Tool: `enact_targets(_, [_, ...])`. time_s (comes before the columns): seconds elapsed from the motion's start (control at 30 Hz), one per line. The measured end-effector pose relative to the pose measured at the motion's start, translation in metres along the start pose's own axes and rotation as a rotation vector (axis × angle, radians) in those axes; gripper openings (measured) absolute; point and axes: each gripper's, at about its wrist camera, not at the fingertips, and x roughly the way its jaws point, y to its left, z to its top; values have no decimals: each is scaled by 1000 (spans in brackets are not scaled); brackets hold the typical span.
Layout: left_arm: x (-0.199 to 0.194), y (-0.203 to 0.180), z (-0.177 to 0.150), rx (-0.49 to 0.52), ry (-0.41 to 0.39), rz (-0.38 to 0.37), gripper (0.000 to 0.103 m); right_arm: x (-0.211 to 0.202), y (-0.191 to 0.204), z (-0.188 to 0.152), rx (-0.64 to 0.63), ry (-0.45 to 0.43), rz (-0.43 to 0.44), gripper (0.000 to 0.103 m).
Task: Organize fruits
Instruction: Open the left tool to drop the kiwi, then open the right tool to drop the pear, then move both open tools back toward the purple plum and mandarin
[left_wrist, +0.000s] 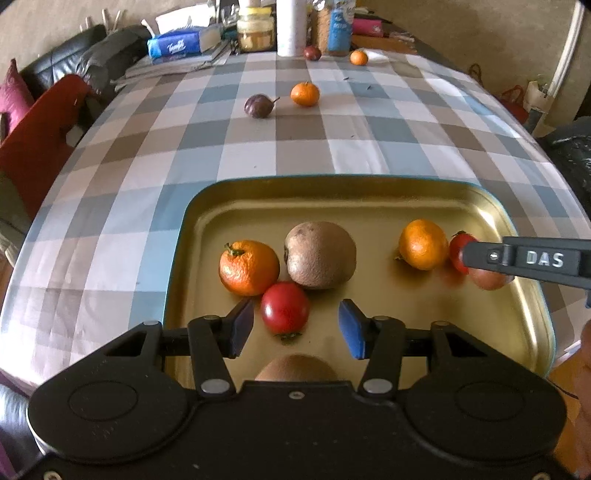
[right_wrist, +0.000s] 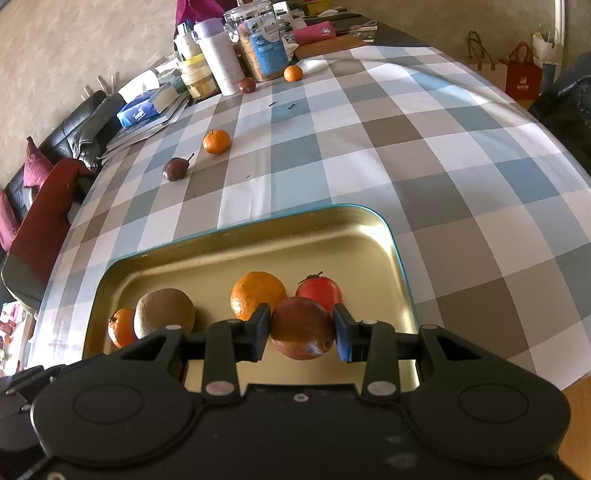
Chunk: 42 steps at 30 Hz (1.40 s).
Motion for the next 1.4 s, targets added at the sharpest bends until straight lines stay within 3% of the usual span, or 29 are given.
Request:
enact_targets(0.73, [5,20,9,-81,-1,46,57,-1,2,1,-8,-9,10,38])
enact_targets(1.13, [17,41,54,-162,-60,104,57,12,18,27,-48,-56,-14,38])
enact_targets(1.4, [29,48,96,-209,-103,129,57,26,32,67,-44,-102,40,38])
